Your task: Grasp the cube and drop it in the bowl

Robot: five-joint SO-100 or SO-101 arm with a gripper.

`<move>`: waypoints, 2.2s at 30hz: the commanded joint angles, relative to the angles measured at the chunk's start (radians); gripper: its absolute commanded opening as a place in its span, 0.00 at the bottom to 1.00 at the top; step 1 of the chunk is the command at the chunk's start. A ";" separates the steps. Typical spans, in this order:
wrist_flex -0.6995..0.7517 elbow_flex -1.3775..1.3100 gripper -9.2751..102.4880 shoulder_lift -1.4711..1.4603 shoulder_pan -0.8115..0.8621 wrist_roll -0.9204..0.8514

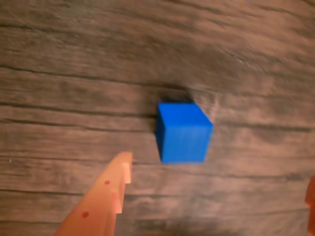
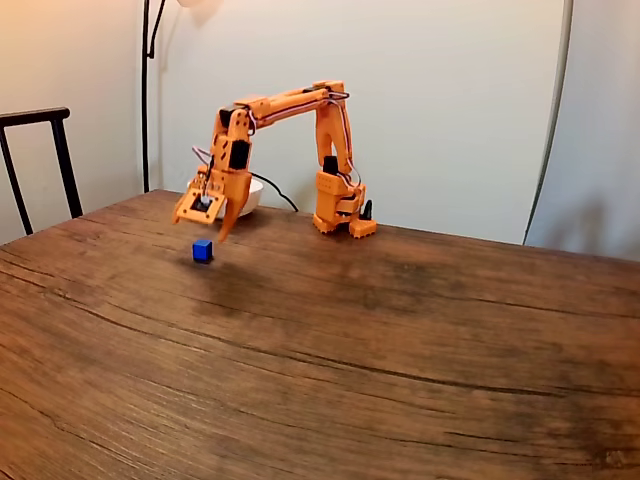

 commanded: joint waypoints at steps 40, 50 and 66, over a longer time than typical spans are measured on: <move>-0.008 -0.051 0.40 -0.140 -0.025 0.028; -0.009 -0.051 0.25 -0.140 -0.018 0.048; 0.038 -0.112 0.15 -0.123 -0.038 0.040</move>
